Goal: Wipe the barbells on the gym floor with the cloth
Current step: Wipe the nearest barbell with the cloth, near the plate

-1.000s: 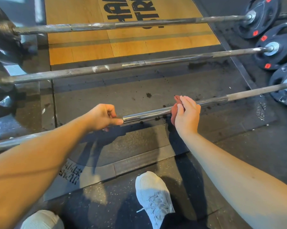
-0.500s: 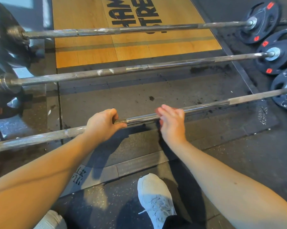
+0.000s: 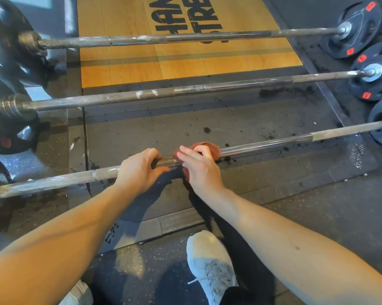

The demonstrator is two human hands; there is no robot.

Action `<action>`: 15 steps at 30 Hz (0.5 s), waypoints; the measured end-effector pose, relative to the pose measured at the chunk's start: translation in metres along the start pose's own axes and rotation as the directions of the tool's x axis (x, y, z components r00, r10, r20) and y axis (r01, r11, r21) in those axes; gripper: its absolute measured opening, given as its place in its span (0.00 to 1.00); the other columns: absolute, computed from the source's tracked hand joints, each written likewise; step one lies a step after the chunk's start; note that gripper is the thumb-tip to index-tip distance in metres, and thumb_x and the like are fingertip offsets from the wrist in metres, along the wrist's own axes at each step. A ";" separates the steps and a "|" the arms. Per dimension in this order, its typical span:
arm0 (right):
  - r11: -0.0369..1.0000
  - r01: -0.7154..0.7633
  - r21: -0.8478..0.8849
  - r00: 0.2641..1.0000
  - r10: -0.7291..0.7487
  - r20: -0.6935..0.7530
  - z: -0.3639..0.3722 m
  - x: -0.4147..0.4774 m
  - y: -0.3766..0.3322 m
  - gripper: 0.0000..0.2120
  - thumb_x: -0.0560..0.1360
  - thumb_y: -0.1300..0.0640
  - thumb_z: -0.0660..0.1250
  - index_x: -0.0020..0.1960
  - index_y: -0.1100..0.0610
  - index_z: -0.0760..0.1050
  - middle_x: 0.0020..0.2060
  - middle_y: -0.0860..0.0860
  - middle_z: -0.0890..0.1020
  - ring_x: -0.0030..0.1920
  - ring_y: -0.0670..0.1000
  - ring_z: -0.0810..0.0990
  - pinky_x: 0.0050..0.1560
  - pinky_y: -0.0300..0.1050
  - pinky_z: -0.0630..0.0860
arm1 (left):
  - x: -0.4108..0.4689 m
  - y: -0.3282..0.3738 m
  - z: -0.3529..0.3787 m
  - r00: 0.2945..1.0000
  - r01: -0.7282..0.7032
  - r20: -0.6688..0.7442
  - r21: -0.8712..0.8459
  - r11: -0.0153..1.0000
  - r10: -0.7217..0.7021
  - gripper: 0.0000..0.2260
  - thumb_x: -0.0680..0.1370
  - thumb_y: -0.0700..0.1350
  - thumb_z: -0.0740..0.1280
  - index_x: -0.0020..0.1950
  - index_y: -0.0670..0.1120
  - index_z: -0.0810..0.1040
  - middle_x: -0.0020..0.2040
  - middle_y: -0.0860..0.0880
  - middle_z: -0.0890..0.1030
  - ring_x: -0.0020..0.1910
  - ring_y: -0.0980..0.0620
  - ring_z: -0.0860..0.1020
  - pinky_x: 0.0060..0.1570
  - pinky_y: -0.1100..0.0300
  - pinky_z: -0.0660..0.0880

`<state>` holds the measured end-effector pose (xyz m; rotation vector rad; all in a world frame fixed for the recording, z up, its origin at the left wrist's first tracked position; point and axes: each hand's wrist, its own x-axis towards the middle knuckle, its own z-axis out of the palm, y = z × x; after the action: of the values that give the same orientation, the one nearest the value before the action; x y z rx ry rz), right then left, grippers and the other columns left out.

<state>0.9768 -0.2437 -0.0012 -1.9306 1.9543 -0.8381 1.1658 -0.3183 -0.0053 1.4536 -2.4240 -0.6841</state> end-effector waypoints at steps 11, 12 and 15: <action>0.958 -0.287 0.022 0.935 0.285 -0.211 -0.016 0.000 0.040 0.16 0.78 0.66 0.70 0.65 0.58 0.81 0.65 0.50 0.74 0.63 0.51 0.76 0.70 0.50 0.73 | 0.044 -0.006 -0.027 0.882 0.312 0.443 -0.294 0.903 -0.161 0.19 0.69 0.52 0.81 0.44 0.42 0.78 0.41 0.41 0.85 0.36 0.40 0.83 0.43 0.40 0.83; 0.975 -0.222 0.004 0.958 0.219 -0.183 -0.004 0.002 0.023 0.16 0.77 0.68 0.70 0.63 0.58 0.82 0.64 0.51 0.77 0.63 0.53 0.76 0.69 0.49 0.72 | 0.048 -0.005 -0.029 0.862 0.343 0.479 -0.306 0.888 -0.168 0.18 0.69 0.51 0.81 0.44 0.41 0.78 0.40 0.40 0.85 0.36 0.40 0.84 0.44 0.38 0.82; 0.998 -0.055 0.034 0.998 0.056 -0.036 0.024 0.003 -0.013 0.19 0.76 0.73 0.69 0.64 0.60 0.82 0.66 0.55 0.80 0.67 0.58 0.74 0.69 0.51 0.72 | 0.047 -0.004 -0.027 0.864 0.355 0.470 -0.318 0.879 -0.179 0.17 0.71 0.50 0.80 0.46 0.40 0.78 0.40 0.41 0.84 0.36 0.43 0.85 0.46 0.38 0.82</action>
<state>1.0004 -0.2512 -0.0122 -1.8460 1.9930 -0.8917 1.1579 -0.3682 0.0143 1.6107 -2.1740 -1.6132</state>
